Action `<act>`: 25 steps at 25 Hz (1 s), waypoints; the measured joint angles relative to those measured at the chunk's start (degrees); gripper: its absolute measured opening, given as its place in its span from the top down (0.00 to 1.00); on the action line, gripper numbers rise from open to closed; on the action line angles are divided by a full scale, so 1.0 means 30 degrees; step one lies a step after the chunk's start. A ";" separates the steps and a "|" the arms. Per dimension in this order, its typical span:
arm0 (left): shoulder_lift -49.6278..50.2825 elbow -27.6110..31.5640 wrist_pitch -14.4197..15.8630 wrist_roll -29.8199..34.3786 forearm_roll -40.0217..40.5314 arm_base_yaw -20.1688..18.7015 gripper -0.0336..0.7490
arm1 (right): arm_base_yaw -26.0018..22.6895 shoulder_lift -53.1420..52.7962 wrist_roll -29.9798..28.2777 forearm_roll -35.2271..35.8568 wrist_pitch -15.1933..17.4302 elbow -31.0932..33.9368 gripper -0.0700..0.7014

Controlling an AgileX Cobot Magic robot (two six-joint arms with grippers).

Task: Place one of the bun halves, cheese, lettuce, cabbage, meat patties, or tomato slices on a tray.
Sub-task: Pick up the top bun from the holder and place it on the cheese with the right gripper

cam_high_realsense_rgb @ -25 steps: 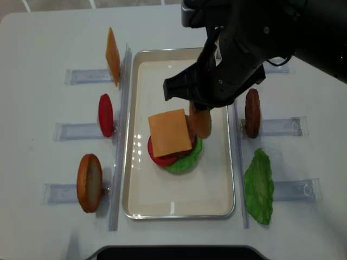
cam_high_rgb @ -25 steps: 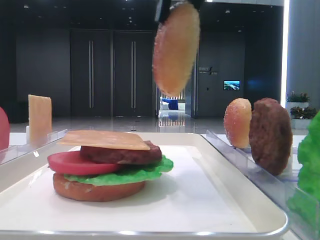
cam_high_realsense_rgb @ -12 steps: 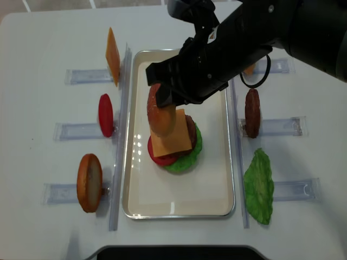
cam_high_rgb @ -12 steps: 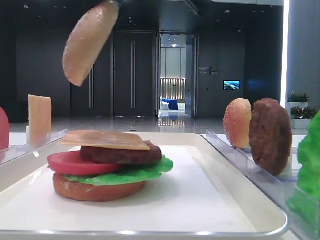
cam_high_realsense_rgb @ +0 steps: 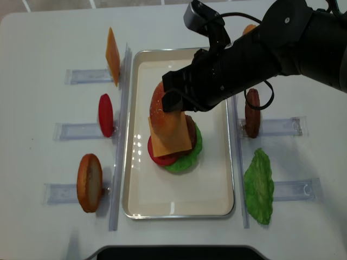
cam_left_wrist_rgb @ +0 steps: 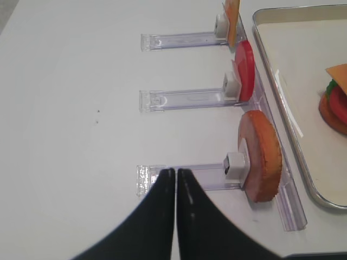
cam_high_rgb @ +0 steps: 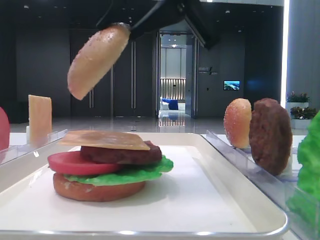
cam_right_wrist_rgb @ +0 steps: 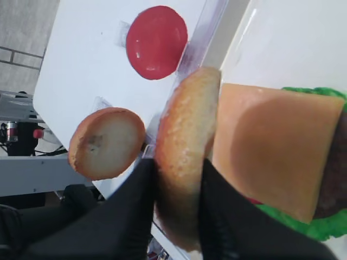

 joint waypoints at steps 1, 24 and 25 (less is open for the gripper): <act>0.0000 0.0000 0.0000 0.0000 0.0000 0.0000 0.96 | 0.0000 0.0000 -0.0077 0.0099 -0.0266 0.0224 0.69; 0.0000 0.0000 0.0000 0.0000 0.0000 0.0000 0.96 | -0.0003 0.1924 -0.2456 0.3265 -0.0961 0.0852 0.69; 0.0000 0.0000 0.0000 0.0000 0.0000 0.0000 0.96 | -0.0003 0.1924 -0.2474 0.3265 -0.0961 0.0852 0.69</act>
